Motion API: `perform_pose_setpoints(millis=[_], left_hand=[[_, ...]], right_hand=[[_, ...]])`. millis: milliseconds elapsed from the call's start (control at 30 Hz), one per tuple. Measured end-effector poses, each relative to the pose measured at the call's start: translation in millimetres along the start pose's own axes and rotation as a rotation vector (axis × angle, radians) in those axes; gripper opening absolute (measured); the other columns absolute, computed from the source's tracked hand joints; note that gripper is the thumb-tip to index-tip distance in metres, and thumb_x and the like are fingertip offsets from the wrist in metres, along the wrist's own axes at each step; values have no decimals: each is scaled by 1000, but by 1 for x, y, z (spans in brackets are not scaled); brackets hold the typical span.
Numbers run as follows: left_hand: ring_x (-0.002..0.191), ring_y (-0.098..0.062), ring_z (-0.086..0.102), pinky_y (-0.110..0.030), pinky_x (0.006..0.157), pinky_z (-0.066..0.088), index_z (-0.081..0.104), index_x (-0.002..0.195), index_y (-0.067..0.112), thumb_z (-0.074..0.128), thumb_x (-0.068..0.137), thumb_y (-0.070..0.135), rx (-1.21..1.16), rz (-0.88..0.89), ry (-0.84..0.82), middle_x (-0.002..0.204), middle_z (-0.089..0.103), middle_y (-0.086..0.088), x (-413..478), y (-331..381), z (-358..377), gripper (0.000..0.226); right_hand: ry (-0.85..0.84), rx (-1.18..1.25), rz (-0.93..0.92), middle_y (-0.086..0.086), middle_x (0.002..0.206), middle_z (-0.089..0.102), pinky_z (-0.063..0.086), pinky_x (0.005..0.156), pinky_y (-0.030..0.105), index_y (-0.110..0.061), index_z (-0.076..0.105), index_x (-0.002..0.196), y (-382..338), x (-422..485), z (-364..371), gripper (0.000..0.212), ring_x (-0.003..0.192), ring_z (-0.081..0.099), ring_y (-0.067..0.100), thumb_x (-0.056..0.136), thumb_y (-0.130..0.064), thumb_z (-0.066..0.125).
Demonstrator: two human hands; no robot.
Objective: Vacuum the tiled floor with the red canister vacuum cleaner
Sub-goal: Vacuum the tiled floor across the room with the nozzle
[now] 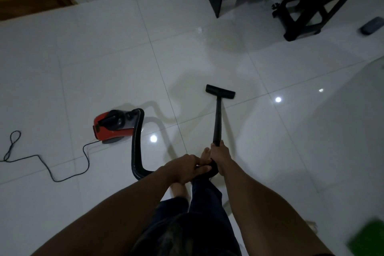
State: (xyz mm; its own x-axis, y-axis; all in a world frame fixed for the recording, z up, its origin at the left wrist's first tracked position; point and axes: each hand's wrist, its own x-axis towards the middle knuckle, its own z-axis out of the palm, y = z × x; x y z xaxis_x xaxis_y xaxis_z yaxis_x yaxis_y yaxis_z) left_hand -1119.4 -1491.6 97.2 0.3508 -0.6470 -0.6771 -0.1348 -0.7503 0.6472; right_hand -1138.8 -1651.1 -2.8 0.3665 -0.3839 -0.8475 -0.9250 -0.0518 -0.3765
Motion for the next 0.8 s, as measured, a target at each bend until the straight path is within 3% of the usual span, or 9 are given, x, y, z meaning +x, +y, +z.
perform_pose_setpoints(millis=[367, 467, 600, 667, 733, 800], left_hand=[[89, -16, 63, -36, 92, 50, 53, 145, 27, 40, 104, 50, -38, -27, -20, 102, 70, -5, 12, 0, -2, 48], [84, -14, 61, -31, 85, 48, 51, 147, 27, 40, 105, 48, -48, -25, -29, 96, 67, -3, 25, 9, -10, 48], [92, -23, 66, -30, 85, 50, 50, 147, 25, 40, 106, 45, -89, -29, -66, 103, 71, -11, 56, 30, -29, 47], [84, -20, 66, -19, 73, 48, 51, 146, 25, 41, 106, 44, -118, -36, -59, 100, 71, -13, 79, 41, -39, 45], [73, -15, 62, -10, 59, 41, 51, 146, 25, 41, 106, 43, -142, -45, -47, 92, 68, -11, 102, 56, -51, 45], [86, -25, 67, -17, 68, 44, 50, 147, 23, 41, 107, 42, -190, -61, -41, 100, 70, -15, 126, 76, -65, 45]], right_hand=[[-11, 17, -11, 13, 127, 64, 56, 99, 51, -23, 34, 157, -2, 17, 0, 52, 111, 65, 33, 106, -32, 44], [-11, 27, 7, 13, 124, 65, 57, 97, 49, -23, 37, 155, -8, 30, -8, 50, 108, 66, 33, 106, -32, 45], [-29, 9, 17, 11, 130, 63, 58, 89, 43, -27, 34, 157, -28, 55, -33, 52, 106, 66, 30, 106, -35, 44], [-31, -11, 0, 10, 127, 63, 59, 84, 42, -28, 37, 155, -41, 75, -50, 50, 102, 66, 30, 107, -36, 44], [-37, -44, -20, 11, 122, 66, 59, 90, 47, -27, 38, 154, -57, 94, -69, 49, 104, 68, 32, 106, -35, 45], [-51, -98, -35, 12, 127, 65, 56, 98, 47, -29, 32, 159, -77, 115, -92, 53, 111, 66, 33, 107, -35, 44]])
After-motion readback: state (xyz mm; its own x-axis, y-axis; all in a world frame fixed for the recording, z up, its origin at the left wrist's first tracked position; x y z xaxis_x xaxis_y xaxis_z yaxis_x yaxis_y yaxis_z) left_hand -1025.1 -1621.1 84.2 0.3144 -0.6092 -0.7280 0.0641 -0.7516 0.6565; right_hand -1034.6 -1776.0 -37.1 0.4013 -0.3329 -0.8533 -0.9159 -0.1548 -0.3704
